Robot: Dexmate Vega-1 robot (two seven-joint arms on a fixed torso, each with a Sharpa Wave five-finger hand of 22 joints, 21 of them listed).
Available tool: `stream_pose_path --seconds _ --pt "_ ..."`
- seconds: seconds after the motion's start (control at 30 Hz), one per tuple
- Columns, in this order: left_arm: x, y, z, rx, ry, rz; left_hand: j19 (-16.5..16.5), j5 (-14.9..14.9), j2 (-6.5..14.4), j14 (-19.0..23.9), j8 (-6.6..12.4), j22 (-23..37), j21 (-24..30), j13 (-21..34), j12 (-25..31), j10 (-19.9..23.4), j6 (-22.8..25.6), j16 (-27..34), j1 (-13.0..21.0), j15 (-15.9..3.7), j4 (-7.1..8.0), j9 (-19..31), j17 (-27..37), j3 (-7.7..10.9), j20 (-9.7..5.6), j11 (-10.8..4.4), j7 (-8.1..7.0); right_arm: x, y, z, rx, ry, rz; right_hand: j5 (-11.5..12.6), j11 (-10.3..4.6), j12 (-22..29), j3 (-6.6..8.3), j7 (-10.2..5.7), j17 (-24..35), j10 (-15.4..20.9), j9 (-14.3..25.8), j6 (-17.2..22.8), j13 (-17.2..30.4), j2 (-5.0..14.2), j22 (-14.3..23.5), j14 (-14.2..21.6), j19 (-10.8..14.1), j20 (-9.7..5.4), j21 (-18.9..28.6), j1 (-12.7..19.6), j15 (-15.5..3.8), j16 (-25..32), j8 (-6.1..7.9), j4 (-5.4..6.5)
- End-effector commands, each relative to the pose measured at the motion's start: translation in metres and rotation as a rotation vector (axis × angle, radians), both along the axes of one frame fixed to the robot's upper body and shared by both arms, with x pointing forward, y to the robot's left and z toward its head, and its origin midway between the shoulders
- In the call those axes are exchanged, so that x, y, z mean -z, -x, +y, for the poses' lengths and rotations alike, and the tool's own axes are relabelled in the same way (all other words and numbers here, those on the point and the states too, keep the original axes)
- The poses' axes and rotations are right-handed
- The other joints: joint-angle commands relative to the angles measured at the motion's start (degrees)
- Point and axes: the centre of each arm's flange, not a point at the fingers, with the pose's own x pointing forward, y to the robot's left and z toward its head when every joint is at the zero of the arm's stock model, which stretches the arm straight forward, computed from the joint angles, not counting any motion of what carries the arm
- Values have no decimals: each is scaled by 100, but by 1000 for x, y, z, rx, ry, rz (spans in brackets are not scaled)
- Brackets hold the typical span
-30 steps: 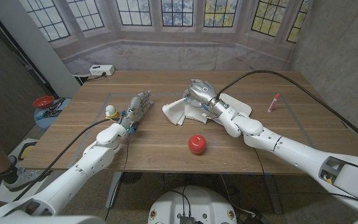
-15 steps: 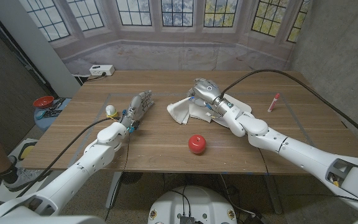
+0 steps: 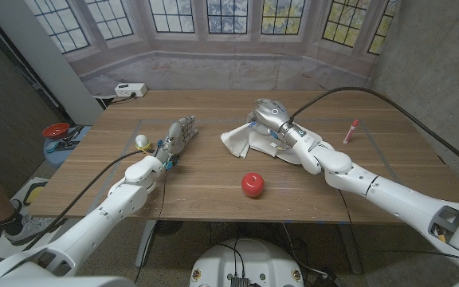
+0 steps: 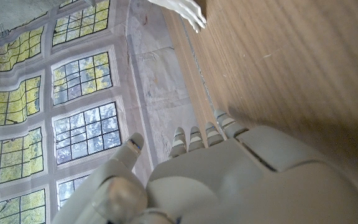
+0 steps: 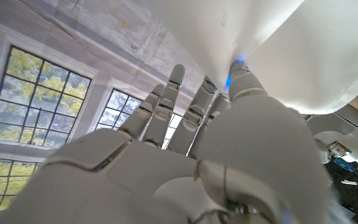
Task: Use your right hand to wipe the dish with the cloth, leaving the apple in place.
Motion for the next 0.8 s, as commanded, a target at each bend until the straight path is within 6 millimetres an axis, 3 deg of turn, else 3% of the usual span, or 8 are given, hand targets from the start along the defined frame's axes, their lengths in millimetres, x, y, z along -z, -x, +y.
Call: stream_pose_path --seconds 0.03,0.8 --pt "-2 -3 -2 4 -4 2 36 -20 13 28 28 24 -5 27 0 -13 48 8 63 24 -8 22 18 12 4 4 -19 -5 4 -16 39 -8 -13 10 13 -8 -7 -14 20 30 12 29 20 42 11 38 33 -259 0 0 -930 -14 38 1" --pt "-8 -7 -7 5 -3 -15 47 -20 14 31 23 24 0 27 5 -3 34 11 59 22 -6 23 20 11 24 -13 -27 -9 4 -47 101 -24 2 12 13 -49 -27 -17 25 11 13 4 27 51 12 53 38 -269 -1 9 -941 -47 9 -9"
